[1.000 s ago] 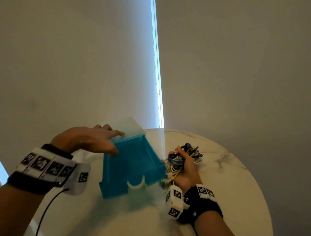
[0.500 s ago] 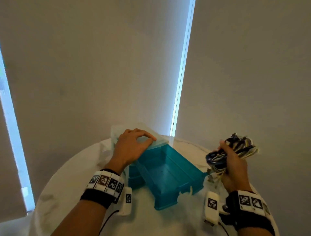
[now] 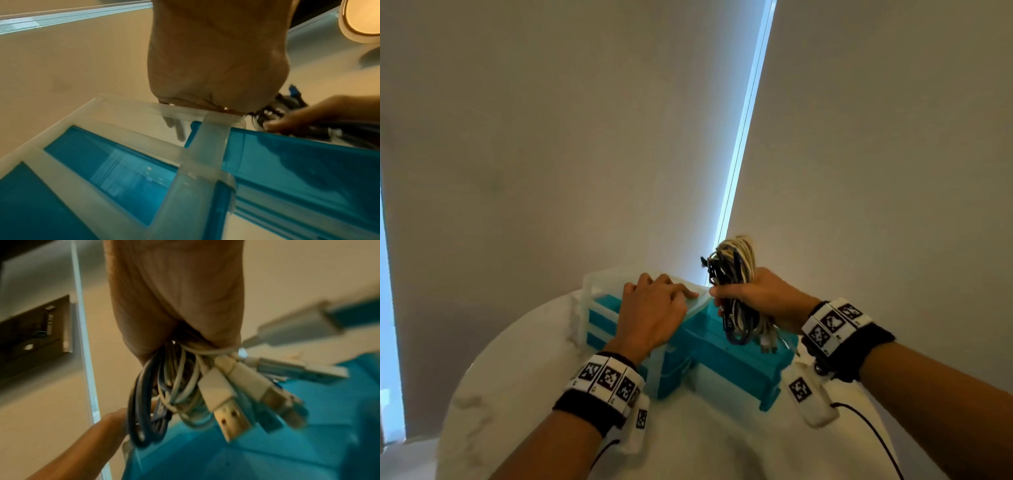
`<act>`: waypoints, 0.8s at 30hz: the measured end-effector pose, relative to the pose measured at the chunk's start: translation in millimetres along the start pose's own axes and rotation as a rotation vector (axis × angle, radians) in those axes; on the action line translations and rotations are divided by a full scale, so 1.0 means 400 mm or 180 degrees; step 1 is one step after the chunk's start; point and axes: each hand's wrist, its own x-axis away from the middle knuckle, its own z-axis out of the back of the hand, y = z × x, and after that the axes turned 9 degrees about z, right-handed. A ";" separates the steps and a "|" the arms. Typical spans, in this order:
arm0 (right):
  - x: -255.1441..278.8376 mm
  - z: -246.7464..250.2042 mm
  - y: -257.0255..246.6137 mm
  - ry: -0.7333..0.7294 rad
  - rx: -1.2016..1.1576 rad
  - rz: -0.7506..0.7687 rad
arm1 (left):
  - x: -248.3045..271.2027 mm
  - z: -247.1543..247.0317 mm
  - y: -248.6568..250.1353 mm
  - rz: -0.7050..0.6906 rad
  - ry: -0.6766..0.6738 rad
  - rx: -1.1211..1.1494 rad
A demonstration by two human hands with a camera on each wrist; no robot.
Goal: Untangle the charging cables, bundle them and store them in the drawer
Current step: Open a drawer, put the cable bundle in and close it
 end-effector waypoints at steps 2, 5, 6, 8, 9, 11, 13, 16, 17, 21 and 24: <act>-0.015 0.000 0.034 -0.0313 0.0004 -0.0482 | -0.008 0.009 0.005 -0.0028 -0.0067 -0.0103; -0.027 0.004 0.050 -0.0690 0.0080 -0.0900 | -0.031 0.017 0.013 0.0037 -0.0099 -0.0155; -0.030 0.004 0.046 -0.0817 0.0124 -0.0952 | -0.039 0.020 0.013 0.0070 -0.0134 -0.0138; -0.030 0.000 0.034 -0.1078 0.0265 -0.1010 | -0.051 0.024 0.008 0.0123 -0.0250 -0.0090; -0.031 -0.002 0.029 -0.1177 0.0383 -0.1039 | -0.054 0.025 0.005 0.0136 -0.0320 -0.0070; -0.034 -0.008 0.020 -0.1300 0.0689 -0.1086 | -0.056 0.023 -0.003 0.0129 -0.0412 -0.0088; -0.036 -0.009 0.014 -0.1383 0.0895 -0.1126 | -0.056 0.020 -0.012 0.0079 -0.0516 -0.0183; -0.040 0.009 0.016 -0.1570 0.1014 -0.1207 | -0.062 0.029 -0.023 0.0015 -0.0797 -0.0270; -0.039 0.014 0.017 -0.1644 0.1064 -0.1222 | -0.064 0.037 -0.026 -0.0009 -0.0899 -0.0241; -0.045 0.022 0.028 -0.1852 0.1261 -0.1193 | -0.061 0.059 -0.026 -0.0093 -0.1200 -0.0237; -0.045 0.017 0.028 -0.1877 0.1362 -0.1097 | -0.061 0.051 -0.028 -0.0174 -0.1114 -0.0267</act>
